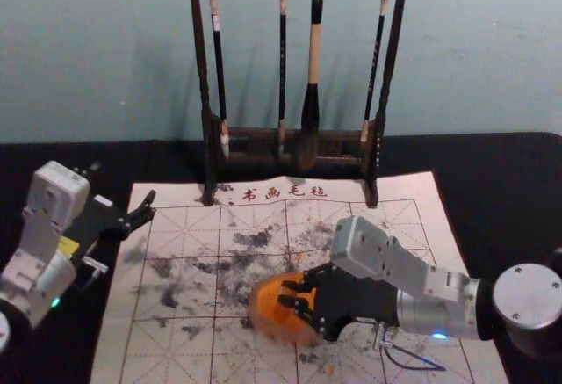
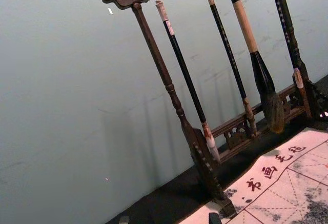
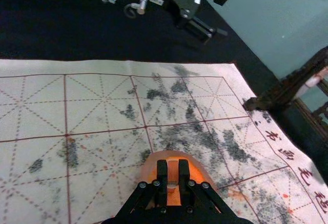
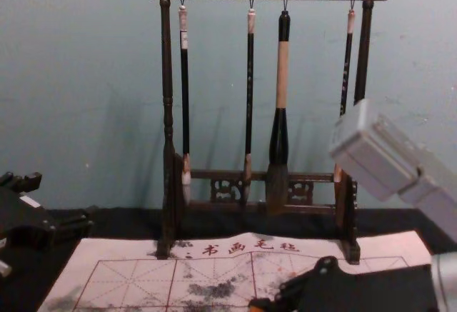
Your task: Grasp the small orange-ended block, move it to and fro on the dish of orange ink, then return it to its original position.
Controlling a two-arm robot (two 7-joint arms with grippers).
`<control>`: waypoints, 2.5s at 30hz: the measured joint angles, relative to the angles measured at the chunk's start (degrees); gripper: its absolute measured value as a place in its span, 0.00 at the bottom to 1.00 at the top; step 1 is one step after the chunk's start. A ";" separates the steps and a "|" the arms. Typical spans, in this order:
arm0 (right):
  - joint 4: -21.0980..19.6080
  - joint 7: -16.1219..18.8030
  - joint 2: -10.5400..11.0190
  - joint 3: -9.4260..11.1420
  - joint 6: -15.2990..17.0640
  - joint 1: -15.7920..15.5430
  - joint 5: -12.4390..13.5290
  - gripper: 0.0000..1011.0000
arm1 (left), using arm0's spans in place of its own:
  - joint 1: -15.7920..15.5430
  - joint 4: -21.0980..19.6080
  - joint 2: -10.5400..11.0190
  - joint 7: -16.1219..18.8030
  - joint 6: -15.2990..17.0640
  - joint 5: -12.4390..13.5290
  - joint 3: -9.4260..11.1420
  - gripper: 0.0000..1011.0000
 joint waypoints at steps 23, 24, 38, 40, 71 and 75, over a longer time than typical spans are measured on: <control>1.63 -1.61 -0.29 2.05 2.75 0.76 -1.44 0.09 | 0.00 0.00 0.00 0.00 0.00 0.00 0.00 0.99; 1.44 -1.61 -0.11 2.19 2.86 0.62 -1.39 0.09 | 0.00 0.00 0.00 0.00 0.00 0.00 0.00 0.99; -4.51 -1.31 3.90 4.22 5.28 -3.03 -0.23 0.09 | 0.00 0.00 0.00 0.00 0.00 0.00 0.00 0.99; -5.15 -1.10 4.31 4.28 5.42 -3.34 -0.10 0.09 | 0.00 0.00 0.00 0.00 0.00 0.00 0.00 0.99; -7.21 0.73 3.67 1.02 5.42 -2.52 -0.76 0.09 | 0.00 0.00 0.00 0.00 0.00 0.00 0.00 0.99; -6.62 0.73 3.14 0.53 5.46 -1.91 -1.27 0.09 | 0.00 0.00 0.00 0.00 0.00 0.00 0.00 0.99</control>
